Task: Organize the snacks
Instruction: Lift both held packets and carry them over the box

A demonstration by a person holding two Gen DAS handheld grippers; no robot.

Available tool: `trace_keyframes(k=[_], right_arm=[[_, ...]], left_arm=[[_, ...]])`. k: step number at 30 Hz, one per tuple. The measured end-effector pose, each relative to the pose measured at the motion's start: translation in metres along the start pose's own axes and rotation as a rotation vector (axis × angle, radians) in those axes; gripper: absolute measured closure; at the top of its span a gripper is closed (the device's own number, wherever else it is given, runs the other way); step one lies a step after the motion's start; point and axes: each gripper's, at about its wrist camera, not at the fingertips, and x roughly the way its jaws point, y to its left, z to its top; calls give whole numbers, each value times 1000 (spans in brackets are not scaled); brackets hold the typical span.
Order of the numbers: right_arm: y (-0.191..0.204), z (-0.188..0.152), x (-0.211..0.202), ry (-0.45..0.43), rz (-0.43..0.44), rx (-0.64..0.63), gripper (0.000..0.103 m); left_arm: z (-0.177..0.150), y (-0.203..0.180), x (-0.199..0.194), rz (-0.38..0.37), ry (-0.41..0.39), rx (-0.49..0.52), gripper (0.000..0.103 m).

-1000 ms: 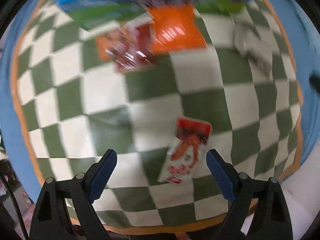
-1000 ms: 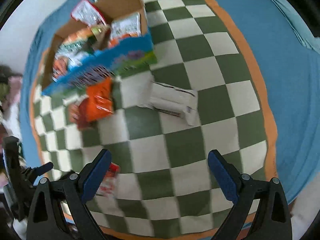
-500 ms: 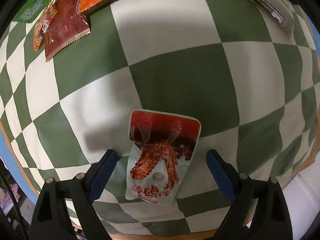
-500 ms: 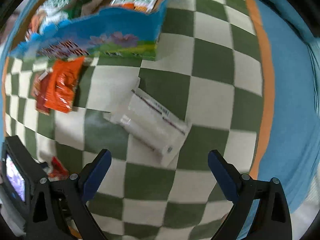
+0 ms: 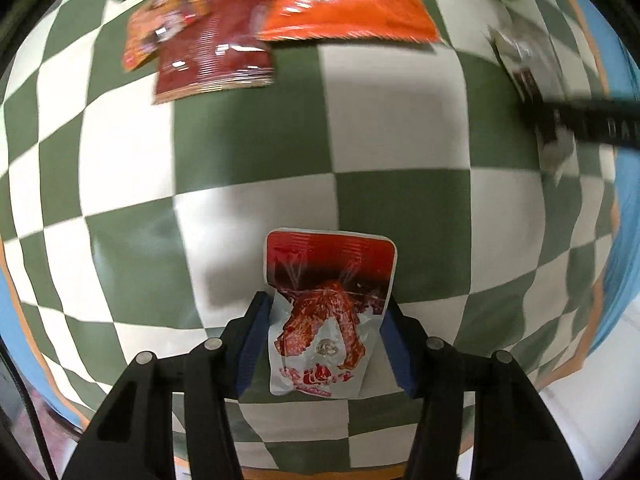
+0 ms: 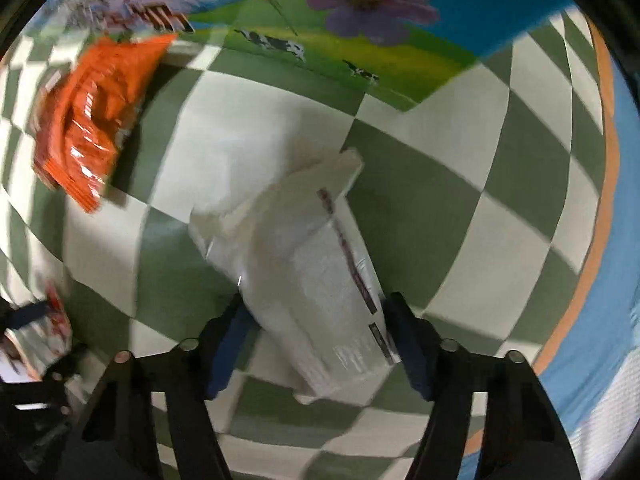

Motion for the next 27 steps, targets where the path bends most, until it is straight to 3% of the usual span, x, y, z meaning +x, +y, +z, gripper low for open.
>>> trace_keyframes(k=[3,9,16,27], right_arm=[[0,-12,-3,-15,72,106,42],[0,-41,-8,-51,229,334,46],[7,-74,-28,-113,358,469,47],[-7,-80,-153,-306,473,521,47]], left_arm=[[-2,15,-5,-39,3,-55,52],[-3,36,-26,-37,-43,-90,52],[-16,35,-71,-62,-119,-87,52],[43,28,-204,-169,-265,-47,52]])
